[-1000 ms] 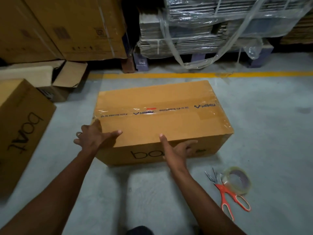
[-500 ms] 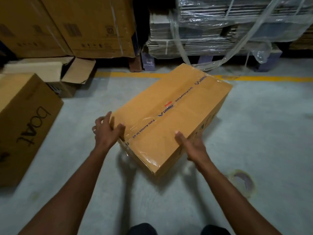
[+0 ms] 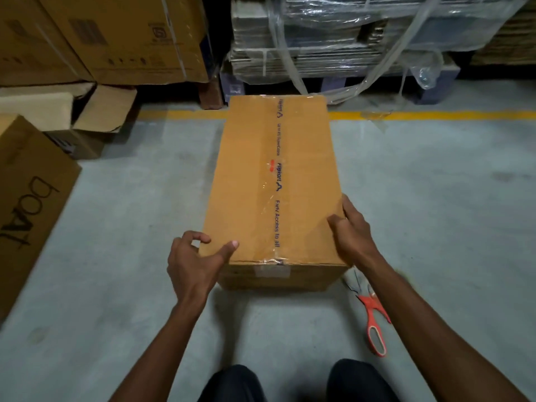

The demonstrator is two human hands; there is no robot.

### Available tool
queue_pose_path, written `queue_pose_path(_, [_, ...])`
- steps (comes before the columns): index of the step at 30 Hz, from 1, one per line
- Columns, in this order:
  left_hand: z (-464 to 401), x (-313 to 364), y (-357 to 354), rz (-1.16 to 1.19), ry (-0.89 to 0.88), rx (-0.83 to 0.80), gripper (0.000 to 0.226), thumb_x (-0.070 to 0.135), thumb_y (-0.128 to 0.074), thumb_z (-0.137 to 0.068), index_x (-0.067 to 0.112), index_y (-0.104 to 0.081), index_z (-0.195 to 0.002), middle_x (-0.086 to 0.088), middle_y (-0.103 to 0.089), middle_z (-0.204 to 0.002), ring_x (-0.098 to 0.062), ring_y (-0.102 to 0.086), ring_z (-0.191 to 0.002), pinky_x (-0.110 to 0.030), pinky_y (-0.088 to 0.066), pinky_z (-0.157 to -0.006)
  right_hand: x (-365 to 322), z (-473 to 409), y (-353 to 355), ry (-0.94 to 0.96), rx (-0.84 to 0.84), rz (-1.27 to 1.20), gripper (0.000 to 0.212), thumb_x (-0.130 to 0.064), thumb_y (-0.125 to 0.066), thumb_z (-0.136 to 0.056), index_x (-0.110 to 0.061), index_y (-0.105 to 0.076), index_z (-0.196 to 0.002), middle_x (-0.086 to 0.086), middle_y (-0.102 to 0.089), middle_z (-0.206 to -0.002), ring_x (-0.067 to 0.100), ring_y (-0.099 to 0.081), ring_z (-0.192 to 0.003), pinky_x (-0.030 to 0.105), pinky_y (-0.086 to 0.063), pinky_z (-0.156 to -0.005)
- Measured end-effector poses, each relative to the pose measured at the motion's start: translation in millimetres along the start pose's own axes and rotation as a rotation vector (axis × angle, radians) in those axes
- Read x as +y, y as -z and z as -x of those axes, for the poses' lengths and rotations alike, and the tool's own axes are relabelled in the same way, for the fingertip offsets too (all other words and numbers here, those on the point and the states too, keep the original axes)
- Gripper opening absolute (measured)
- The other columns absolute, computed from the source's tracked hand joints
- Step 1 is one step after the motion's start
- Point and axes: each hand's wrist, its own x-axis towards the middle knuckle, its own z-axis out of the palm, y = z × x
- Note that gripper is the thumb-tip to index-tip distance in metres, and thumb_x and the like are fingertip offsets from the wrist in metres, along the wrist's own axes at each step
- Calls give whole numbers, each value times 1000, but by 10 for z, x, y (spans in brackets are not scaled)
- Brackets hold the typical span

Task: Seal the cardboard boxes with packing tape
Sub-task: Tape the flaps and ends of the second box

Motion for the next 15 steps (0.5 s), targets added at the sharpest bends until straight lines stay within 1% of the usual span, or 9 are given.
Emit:
queue_pose_path(3, [84, -35, -5, -18, 8, 24, 56, 66, -87, -60, 23, -64, -88, -6, -62, -99, -26, -60, -89, -35, -45, -71, 27, -30, 134, 54, -131, 5, 61, -55, -44, -100, -48, -24, -157, -5, -40, -160, 26, -46, -139, 55, -39, -115])
queue_pose_path(5, [80, -45, 15, -25, 16, 29, 58, 70, -86, -59, 23, -63, -87, -7, -65, -98, -26, -60, -87, -36, -47, -70, 92, -52, 284, 72, -253, -162, 51, -55, -39, -105, -43, -35, -154, -8, -50, -151, 19, -55, -131, 45, -48, -107])
queue_pose_path(6, [85, -39, 28, -27, 18, 36, 59, 70, -86, -59, 23, -63, -86, -7, -66, -96, -25, -61, -86, -36, -46, -69, 158, -58, 368, 17, -269, -297, 48, -51, -37, -107, -36, -42, -152, -5, -56, -145, 20, -60, -124, 41, -52, -101])
queue_pose_path(8, [102, -12, 33, -21, 11, 32, 58, 68, -86, -61, 21, -63, -86, -8, -68, -90, -25, -61, -83, -34, -43, -68, 423, -71, 591, -85, -134, -365, 37, -36, -40, -108, -19, -60, -134, 9, -66, -127, 26, -70, -105, 38, -58, -88])
queue_pose_path(10, [159, 28, 12, -15, 7, 0, 57, 66, -87, -62, 19, -63, -83, -6, -66, -79, -25, -62, -77, -32, -40, -65, 859, -69, 817, -131, 76, -49, 22, -24, -53, -102, -12, -71, -106, 17, -71, -107, 30, -71, -90, 37, -57, -82])
queue_pose_path(11, [204, 47, -17, -23, 0, -23, 56, 66, -87, -62, 19, -63, -82, -4, -65, -74, -25, -62, -74, -32, -40, -64, 1080, -35, 924, -161, 116, 175, 17, -26, -61, -96, -12, -72, -98, 16, -72, -104, 30, -70, -92, 35, -55, -85])
queue_pose_path(12, [250, 65, -47, -34, -11, -45, 55, 66, -87, -63, 20, -63, -80, -3, -64, -72, -24, -62, -72, -32, -41, -62, 1293, -5, 998, -218, 106, 384, 18, -32, -69, -88, -15, -70, -95, 14, -71, -107, 30, -68, -96, 32, -52, -85])
queue_pose_path(13, [295, 85, -82, -44, -21, -59, 55, 66, -87, -63, 21, -62, -79, -2, -63, -71, -24, -62, -71, -32, -42, -62, 1464, 35, 1034, -294, 52, 546, 26, -38, -75, -79, -18, -67, -94, 15, -68, -113, 29, -65, -98, 30, -49, -82])
queue_pose_path(15, [361, 115, -145, -60, -31, -61, 55, 67, -85, -65, 21, -60, -79, -1, -62, -72, -26, -61, -73, -33, -45, -63, 1733, 140, 1002, -384, -103, 704, 41, -37, -81, -71, -25, -61, -104, 13, -50, -129, 25, -56, -94, 31, -47, -81])
